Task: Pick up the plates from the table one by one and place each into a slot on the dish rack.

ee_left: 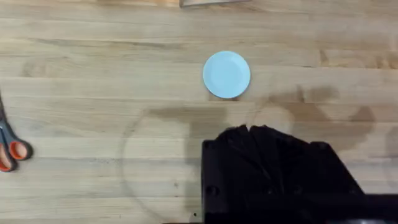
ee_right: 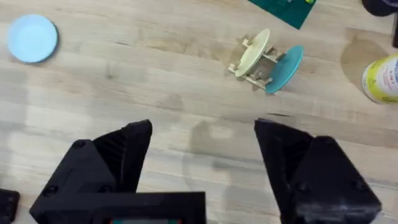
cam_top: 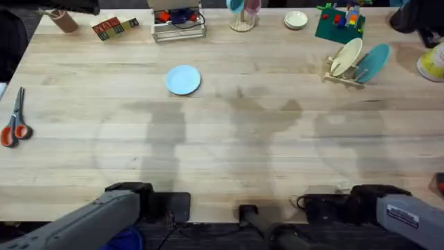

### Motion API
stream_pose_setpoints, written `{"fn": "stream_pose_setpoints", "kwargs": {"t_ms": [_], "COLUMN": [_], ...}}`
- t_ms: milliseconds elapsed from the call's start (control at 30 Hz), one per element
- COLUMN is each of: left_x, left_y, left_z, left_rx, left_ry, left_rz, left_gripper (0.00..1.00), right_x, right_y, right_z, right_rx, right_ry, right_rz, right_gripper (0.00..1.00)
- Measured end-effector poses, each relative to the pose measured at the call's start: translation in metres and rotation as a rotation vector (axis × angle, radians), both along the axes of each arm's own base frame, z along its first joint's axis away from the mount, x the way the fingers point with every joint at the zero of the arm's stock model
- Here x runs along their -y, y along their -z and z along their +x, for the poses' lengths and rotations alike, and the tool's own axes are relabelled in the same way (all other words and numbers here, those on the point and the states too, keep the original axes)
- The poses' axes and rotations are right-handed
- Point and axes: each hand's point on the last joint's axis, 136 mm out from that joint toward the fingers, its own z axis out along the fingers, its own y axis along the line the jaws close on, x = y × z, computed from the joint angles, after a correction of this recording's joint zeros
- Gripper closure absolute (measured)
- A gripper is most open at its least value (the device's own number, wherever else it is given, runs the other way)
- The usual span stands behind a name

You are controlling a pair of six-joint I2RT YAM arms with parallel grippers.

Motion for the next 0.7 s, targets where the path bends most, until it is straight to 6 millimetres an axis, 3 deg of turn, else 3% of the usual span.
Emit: {"fn": "stream_pose_setpoints", "kwargs": {"t_ms": [333, 700], "left_x": [0.006, 0.032], "left_y": [0.002, 0.0], "left_z": [-0.003, 0.0], "left_rx": [-0.015, -0.041], "left_ry": [0.02, 0.118], "left_rz": [-0.026, -0.312], "left_gripper": [0.96, 0.959], "right_x": [0.0, 0.0], "right_y": [0.0, 0.0], "right_z": [0.0, 0.0], "right_rx": [0.0, 0.0], "right_ry": [0.0, 0.0], "right_rz": [0.0, 0.0], "right_gripper": [0.007, 0.009]}}
